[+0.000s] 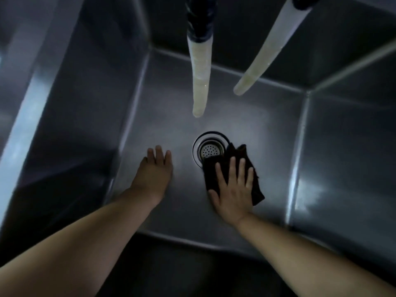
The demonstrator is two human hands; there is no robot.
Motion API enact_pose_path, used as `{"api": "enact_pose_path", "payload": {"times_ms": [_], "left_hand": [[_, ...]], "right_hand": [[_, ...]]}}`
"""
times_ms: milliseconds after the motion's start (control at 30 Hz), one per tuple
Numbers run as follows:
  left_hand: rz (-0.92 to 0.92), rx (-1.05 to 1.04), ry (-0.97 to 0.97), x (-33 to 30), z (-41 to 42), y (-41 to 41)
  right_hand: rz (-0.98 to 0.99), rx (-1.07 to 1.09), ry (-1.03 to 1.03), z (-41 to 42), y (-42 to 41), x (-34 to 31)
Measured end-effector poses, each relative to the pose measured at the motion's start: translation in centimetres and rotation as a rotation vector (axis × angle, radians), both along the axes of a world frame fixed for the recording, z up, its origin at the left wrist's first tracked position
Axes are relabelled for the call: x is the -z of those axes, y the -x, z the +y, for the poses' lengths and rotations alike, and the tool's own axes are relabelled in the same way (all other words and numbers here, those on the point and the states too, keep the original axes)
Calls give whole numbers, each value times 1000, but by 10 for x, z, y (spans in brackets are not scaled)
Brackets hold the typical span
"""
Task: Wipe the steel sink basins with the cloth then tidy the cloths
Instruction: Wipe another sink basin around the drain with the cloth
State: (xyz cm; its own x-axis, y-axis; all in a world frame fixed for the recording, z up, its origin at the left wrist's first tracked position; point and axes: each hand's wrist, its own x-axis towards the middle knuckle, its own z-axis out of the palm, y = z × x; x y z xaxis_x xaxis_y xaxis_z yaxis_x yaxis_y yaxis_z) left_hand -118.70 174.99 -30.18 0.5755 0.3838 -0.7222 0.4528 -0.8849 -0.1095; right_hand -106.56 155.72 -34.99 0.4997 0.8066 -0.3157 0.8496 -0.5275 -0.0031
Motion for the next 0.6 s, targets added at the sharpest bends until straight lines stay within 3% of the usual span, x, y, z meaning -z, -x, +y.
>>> {"api": "enact_pose_path", "payload": {"times_ms": [233,433,500,600], "left_hand": [[-33,6,18,-2,-2,0],[29,3,15,-6,-5,-4],[18,-14,16,-5,-5,-4],[11,-11,16,-4,-4,-4]], "right_hand": [[126,-431,-44,-11,46,4],[176,-802,22,-67,6,2],[120,-792,42,-72,-18,1],[37,-580,60,-64,-52,-3]]}}
